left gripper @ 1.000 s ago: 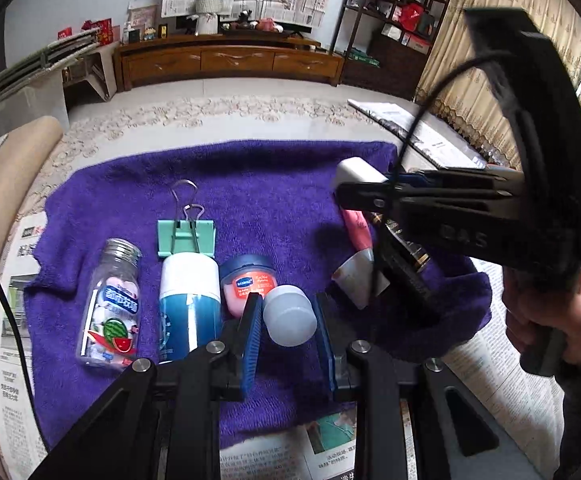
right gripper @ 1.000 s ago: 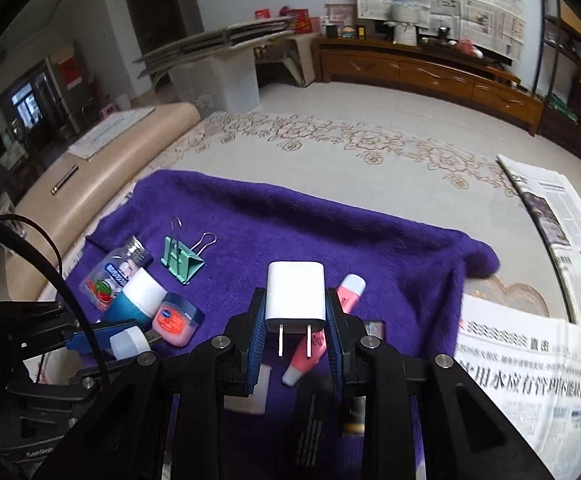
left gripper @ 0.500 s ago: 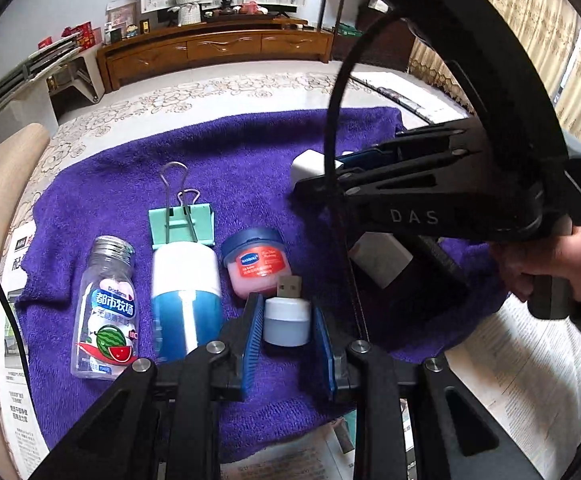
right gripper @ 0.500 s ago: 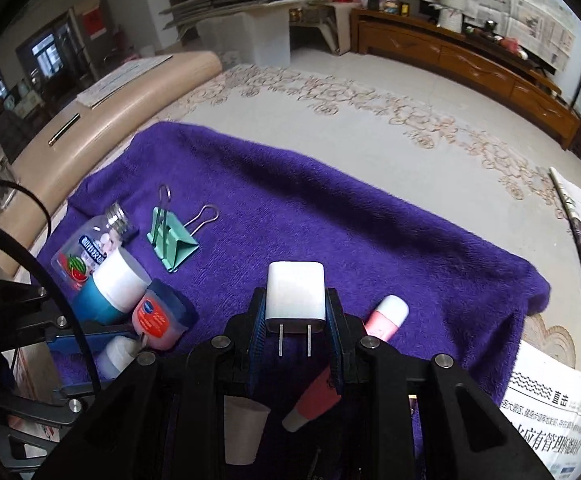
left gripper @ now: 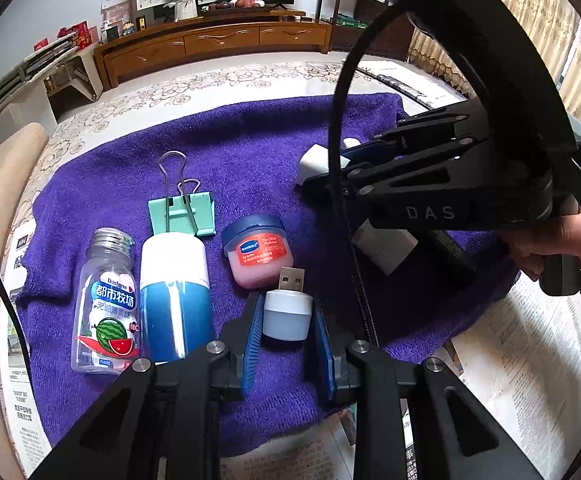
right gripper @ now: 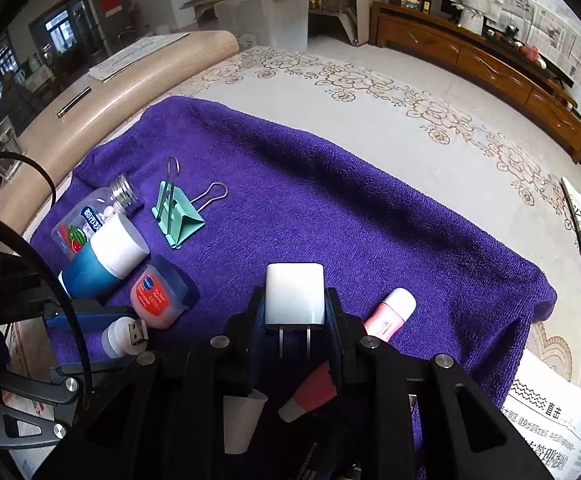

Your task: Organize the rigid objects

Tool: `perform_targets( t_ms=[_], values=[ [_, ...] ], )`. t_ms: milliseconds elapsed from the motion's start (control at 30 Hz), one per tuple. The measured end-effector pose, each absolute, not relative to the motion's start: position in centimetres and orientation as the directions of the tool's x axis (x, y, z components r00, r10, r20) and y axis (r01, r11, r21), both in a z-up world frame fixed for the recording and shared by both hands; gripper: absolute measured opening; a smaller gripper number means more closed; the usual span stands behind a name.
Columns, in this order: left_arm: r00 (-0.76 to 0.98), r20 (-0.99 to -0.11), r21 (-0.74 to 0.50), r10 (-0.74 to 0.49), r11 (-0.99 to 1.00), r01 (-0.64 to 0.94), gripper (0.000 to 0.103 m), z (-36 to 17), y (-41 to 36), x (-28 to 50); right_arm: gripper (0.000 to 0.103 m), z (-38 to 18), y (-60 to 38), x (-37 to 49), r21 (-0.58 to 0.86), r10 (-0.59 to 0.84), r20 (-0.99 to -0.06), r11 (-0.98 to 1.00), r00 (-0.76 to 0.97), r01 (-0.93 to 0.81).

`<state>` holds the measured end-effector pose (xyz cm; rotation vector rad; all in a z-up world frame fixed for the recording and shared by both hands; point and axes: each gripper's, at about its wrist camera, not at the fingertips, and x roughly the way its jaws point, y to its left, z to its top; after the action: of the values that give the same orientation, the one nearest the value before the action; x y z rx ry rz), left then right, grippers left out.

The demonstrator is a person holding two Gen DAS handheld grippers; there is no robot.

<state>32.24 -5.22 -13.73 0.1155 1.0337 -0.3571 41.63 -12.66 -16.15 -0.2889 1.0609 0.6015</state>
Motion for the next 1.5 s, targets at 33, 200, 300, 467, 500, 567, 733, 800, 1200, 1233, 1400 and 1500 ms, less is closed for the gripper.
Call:
perform_targets(
  t_ms=[33, 200, 300, 467, 500, 567, 733, 800, 1200, 1233, 1400, 1500],
  values=[
    [0.459, -0.856, -0.077, -0.238, 0.937, 0.342, 0.024, -13.7, -5.2, 32.3, 0.027, -16.1, -12.7, 41.6, 0.061, 0.323, -0.88, 0.804, 0.348, -0.591],
    [0.461, -0.854, -0.08, -0.241, 0.937, 0.341, 0.024, -13.6, -5.1, 32.0, 0.03, -16.0, -13.1, 41.5, 0.075, 0.337, -0.876, 0.802, 0.346, -0.593],
    [0.462, -0.853, -0.084, -0.242, 0.938, 0.335, 0.024, -13.7, -4.9, 31.8, 0.035, -15.7, -13.6, 41.2, 0.084, 0.352, -0.868, 0.8, 0.351, -0.595],
    [0.461, -0.839, -0.134, -0.289, 0.931, 0.34, 0.035, -13.5, -4.5, 31.3, 0.05, -14.1, -15.0, 40.4, 0.109, 0.381, -0.84, 0.816, 0.386, -0.568],
    [0.464, -0.833, -0.144, -0.301, 0.929, 0.342, 0.042, -13.4, -4.4, 31.1, 0.053, -13.7, -15.4, 40.2, 0.115, 0.388, -0.832, 0.82, 0.396, -0.561],
    [0.481, -0.818, -0.154, -0.316, 0.926, 0.346, 0.047, -13.0, -4.3, 30.3, 0.061, -12.8, -16.2, 39.5, 0.125, 0.394, -0.82, 0.83, 0.414, -0.543],
    [0.496, -0.803, -0.16, -0.33, 0.922, 0.354, 0.06, -11.8, -4.3, 28.5, 0.083, -10.4, -18.0, 36.6, 0.127, 0.386, -0.795, 0.86, 0.467, -0.494],
    [0.507, -0.796, -0.154, -0.331, 0.921, 0.359, 0.067, -11.2, -4.0, 27.4, 0.092, -9.5, -18.7, 35.1, 0.134, 0.376, -0.789, 0.877, 0.485, -0.462],
    [0.669, -0.718, -0.065, -0.193, 0.975, 0.212, 0.103, -5.4, -1.6, 18.8, 0.103, -6.5, -19.7, 24.6, 0.173, 0.286, -0.755, 0.955, 0.59, -0.242],
    [0.675, -0.715, -0.069, -0.183, 0.979, 0.193, 0.103, -5.0, -1.2, 18.1, 0.103, -6.3, -19.6, 23.8, 0.177, 0.276, -0.753, 0.959, 0.597, -0.22],
    [0.701, -0.704, -0.066, -0.114, 0.993, 0.096, 0.103, -4.2, 0.4, 15.2, 0.103, -5.5, -19.1, 19.9, 0.162, 0.222, -0.753, 0.975, 0.62, -0.152],
    [0.7, -0.709, -0.08, -0.091, 0.996, 0.048, 0.103, -4.2, 0.9, 13.6, 0.103, -5.4, -18.9, 17.8, 0.148, 0.188, -0.759, 0.982, 0.623, -0.116]
  ],
)
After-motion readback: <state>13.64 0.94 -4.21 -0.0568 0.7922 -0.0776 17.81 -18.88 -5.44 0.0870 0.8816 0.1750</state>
